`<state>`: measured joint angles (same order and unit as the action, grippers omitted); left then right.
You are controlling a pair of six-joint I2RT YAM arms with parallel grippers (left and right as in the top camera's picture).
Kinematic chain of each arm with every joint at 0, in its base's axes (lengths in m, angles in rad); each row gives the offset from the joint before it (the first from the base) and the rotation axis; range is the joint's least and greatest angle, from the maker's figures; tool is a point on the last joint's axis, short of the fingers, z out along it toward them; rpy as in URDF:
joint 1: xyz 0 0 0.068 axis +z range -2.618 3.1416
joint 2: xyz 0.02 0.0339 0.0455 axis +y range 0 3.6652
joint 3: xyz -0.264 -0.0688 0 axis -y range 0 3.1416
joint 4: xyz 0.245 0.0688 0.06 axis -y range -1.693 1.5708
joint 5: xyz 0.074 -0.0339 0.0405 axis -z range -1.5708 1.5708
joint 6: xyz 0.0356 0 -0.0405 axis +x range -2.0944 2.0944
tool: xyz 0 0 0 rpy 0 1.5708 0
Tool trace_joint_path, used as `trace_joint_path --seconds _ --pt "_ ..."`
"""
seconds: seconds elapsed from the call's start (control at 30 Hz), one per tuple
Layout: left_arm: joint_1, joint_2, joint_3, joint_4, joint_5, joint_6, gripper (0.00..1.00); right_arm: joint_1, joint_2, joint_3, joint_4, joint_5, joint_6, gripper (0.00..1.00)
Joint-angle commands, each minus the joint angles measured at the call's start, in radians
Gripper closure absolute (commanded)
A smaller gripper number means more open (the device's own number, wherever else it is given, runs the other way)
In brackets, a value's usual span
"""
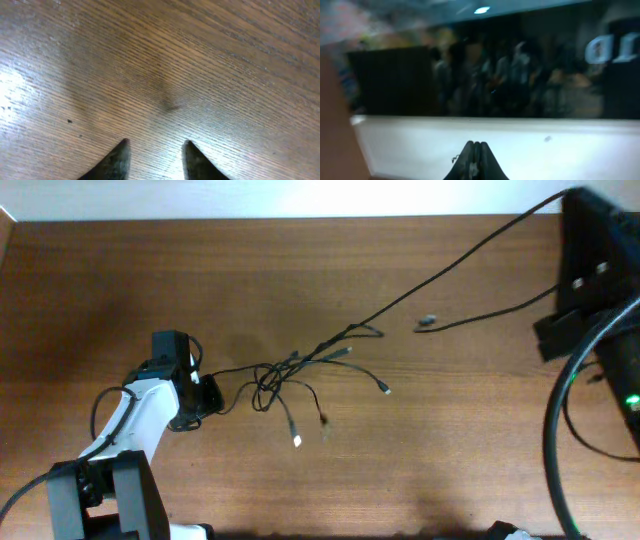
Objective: Untangle cables
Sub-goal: 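Pull the grasped cable with the right gripper up and to the right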
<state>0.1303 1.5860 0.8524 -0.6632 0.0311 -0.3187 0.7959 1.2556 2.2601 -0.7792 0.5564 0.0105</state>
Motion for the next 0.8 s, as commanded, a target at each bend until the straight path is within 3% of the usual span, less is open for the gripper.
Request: trace_joint_path --seconds 0.0,0.2,0.4,0.63,0.77 --pt "0.004 0.003 -0.014 -0.002 -0.057 -0.037 0.96 -0.006 -0.017 0.026 0.122 0.179 -0.185 0.96" --pt "0.013 0.003 -0.018 -0.004 -0.093 -0.075 1.0 -0.006 -0.017 0.026 0.474 0.324 -0.525 0.96" --pt "0.156 0.003 -0.058 0.004 -0.065 -0.163 1.0 -0.006 -0.017 0.026 0.653 0.483 -0.767 0.96" --pt "0.175 0.003 -0.061 0.005 -0.034 -0.163 1.0 -0.006 0.023 0.021 0.463 0.723 -0.745 0.96" --pt "0.176 0.003 -0.061 0.005 -0.027 -0.163 1.0 -0.006 0.055 0.021 0.152 0.747 -0.496 0.96"
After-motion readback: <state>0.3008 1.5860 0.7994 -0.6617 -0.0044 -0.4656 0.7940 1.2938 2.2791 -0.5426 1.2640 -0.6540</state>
